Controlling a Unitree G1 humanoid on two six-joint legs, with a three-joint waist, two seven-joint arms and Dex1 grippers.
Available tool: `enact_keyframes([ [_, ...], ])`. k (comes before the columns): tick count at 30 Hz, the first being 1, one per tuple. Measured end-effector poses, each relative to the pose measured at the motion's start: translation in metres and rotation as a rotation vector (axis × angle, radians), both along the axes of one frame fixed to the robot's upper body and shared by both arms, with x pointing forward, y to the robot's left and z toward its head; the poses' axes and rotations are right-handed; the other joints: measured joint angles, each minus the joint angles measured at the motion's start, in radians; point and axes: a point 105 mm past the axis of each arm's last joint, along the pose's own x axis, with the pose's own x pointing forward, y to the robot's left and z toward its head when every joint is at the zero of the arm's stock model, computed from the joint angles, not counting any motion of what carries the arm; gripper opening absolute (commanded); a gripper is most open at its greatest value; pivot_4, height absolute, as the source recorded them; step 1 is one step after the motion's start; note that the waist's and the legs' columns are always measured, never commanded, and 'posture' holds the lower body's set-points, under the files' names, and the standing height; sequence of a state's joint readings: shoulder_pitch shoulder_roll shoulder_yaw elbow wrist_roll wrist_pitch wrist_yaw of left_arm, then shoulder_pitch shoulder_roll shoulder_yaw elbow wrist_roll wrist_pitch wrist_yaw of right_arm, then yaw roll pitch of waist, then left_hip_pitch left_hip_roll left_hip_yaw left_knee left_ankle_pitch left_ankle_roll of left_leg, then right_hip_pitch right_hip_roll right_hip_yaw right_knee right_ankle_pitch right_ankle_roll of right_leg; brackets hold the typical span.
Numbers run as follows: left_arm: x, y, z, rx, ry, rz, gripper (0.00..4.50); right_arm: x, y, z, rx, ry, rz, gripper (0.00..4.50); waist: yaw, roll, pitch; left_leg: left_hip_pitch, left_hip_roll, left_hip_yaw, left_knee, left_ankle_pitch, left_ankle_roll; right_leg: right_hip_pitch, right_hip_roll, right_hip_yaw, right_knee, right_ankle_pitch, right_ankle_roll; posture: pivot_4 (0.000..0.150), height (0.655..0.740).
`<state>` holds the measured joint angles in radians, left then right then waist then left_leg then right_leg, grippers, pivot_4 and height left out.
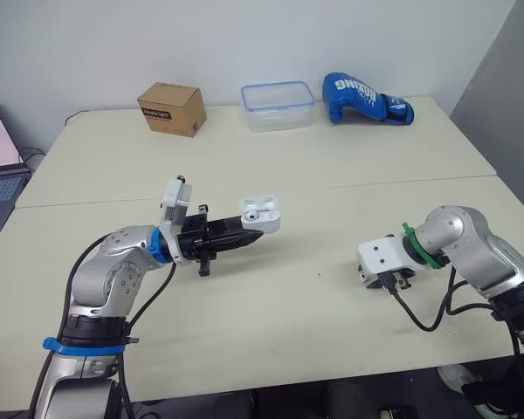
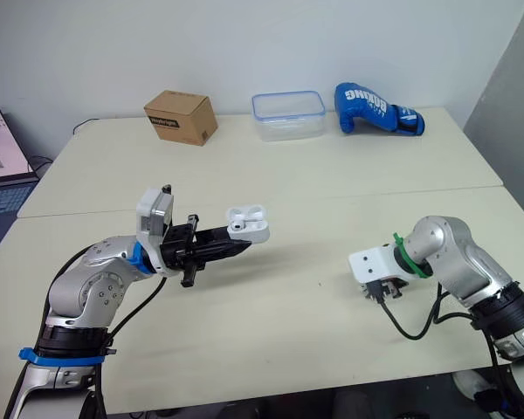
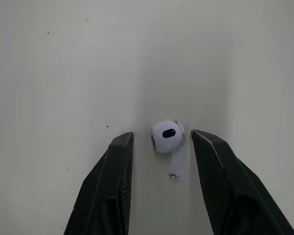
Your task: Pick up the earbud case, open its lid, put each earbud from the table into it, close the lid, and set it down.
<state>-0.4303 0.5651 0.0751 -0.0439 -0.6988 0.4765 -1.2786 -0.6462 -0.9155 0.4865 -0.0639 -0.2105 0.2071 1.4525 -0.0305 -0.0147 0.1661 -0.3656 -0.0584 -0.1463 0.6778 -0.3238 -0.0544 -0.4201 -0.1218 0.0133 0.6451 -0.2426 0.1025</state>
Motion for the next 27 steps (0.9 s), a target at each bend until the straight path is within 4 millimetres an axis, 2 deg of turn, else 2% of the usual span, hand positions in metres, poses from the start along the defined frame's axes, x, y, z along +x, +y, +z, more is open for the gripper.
enact_keyframes([
  [12,0.001,-0.003,0.001,0.008,-0.025,-0.004,0.81,0.001,0.003,0.004,-0.221,-0.091,0.069,2.01,0.000,0.000,0.000,0.000,0.000,0.000,0.000,0.000,0.000,0.000,0.000,0.000,0.000,0.000,0.000,0.150,0.7307],
  [22,0.001,-0.005,0.000,-0.001,-0.028,-0.007,0.81,0.003,0.013,0.005,-0.275,-0.109,0.081,2.01,0.000,0.000,0.000,0.000,0.000,0.000,0.000,0.000,0.000,0.000,0.000,0.000,0.000,0.000,0.000,0.150,0.7307],
  [27,0.001,-0.005,0.000,-0.002,-0.031,-0.006,0.81,0.001,0.025,0.006,-0.268,-0.118,0.126,2.01,0.000,0.000,0.000,0.000,0.000,0.000,0.000,0.000,0.000,0.000,0.000,0.000,0.000,0.000,0.000,0.150,0.7307],
])
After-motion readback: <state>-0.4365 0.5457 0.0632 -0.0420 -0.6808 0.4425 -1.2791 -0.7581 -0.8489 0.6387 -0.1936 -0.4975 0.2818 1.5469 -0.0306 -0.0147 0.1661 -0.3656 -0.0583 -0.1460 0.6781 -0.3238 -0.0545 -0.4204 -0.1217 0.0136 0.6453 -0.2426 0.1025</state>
